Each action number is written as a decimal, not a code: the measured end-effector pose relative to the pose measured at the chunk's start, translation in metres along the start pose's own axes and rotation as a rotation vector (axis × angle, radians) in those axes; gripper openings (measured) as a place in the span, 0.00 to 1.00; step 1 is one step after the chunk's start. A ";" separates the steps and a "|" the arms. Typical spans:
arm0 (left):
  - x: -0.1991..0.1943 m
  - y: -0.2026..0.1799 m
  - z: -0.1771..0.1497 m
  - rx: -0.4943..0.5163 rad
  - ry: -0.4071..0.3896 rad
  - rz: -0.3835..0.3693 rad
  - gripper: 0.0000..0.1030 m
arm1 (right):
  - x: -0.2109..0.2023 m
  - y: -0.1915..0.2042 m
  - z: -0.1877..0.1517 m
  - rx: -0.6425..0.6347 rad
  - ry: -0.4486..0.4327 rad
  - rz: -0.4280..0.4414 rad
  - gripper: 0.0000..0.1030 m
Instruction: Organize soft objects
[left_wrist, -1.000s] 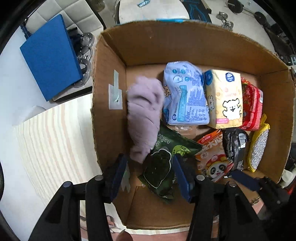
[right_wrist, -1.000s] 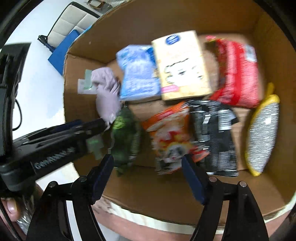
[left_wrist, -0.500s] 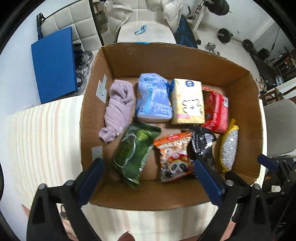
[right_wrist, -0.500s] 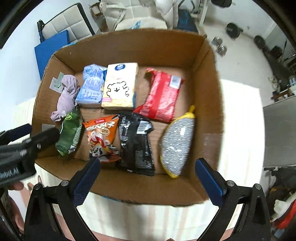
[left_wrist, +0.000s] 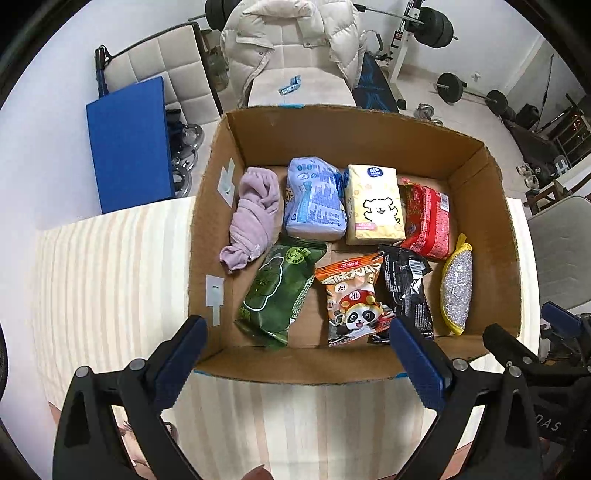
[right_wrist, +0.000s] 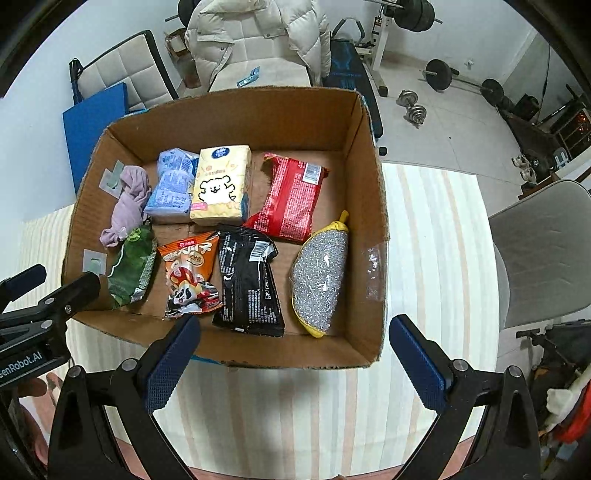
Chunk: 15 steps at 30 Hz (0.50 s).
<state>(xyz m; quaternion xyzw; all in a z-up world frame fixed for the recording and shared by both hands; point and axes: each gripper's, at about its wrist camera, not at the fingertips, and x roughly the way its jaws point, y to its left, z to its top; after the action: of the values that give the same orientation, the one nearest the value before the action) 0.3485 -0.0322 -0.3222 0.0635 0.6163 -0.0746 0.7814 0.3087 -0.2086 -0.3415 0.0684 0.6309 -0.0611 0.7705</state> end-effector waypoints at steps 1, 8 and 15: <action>-0.002 0.000 0.000 0.001 -0.003 0.002 0.98 | -0.004 0.000 -0.001 -0.001 -0.008 0.000 1.00; -0.054 -0.003 -0.019 0.010 -0.102 0.019 0.98 | -0.056 -0.004 -0.020 -0.009 -0.091 0.006 1.00; -0.134 -0.007 -0.067 -0.006 -0.213 0.008 0.98 | -0.133 -0.016 -0.069 0.003 -0.193 0.036 1.00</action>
<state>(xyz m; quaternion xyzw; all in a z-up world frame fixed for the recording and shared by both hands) 0.2529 -0.0211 -0.2069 0.0552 0.5298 -0.0761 0.8429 0.2134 -0.2111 -0.2248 0.0747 0.5523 -0.0543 0.8285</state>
